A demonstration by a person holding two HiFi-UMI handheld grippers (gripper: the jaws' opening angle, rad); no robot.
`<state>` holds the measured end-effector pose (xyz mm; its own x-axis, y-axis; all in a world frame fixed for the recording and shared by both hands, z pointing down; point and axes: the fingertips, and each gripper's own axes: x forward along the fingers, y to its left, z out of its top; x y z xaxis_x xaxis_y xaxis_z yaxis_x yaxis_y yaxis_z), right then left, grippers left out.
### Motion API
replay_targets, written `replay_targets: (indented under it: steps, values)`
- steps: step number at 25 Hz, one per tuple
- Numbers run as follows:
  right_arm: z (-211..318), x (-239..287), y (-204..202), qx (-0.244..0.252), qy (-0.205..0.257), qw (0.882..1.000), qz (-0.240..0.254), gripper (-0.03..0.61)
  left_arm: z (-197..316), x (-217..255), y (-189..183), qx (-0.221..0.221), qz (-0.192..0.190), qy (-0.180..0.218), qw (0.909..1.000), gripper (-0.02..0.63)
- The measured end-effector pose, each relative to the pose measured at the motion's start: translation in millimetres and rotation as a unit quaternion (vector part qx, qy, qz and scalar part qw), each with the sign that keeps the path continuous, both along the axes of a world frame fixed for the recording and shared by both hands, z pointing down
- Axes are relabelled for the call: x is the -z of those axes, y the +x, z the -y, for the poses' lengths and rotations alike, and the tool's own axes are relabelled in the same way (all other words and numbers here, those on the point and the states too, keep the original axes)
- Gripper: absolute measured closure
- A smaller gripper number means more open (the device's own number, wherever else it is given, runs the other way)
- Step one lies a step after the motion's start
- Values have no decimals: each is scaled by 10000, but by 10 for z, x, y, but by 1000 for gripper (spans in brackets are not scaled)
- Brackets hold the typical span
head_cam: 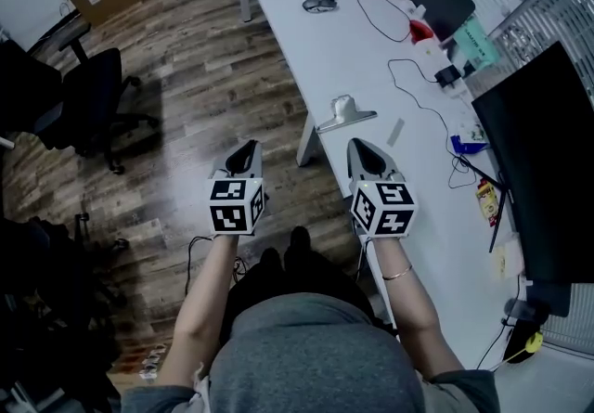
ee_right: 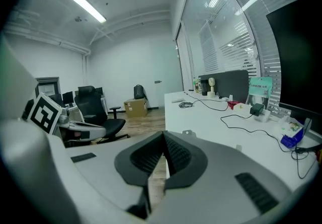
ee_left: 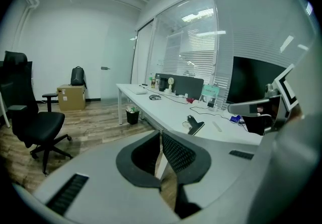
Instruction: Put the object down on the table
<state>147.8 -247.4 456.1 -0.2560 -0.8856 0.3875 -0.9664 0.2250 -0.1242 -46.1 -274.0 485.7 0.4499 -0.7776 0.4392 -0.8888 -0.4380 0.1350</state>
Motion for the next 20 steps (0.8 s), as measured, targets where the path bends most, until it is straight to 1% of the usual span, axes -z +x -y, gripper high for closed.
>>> replay_targets:
  steps: [11,14,20]
  values:
    - [-308,-8,-67,73,-138,9997,195,577,-104,97,71,-136,-43,123,9998,583]
    - [-347,-4,-86,101,-135,9997,169,577,-134,89,70,-146,-37,113,9998,583]
    - [-407,-35,-62,-9,-214,9995,226,577,-175,96,85,-163,-34,121,9998,583]
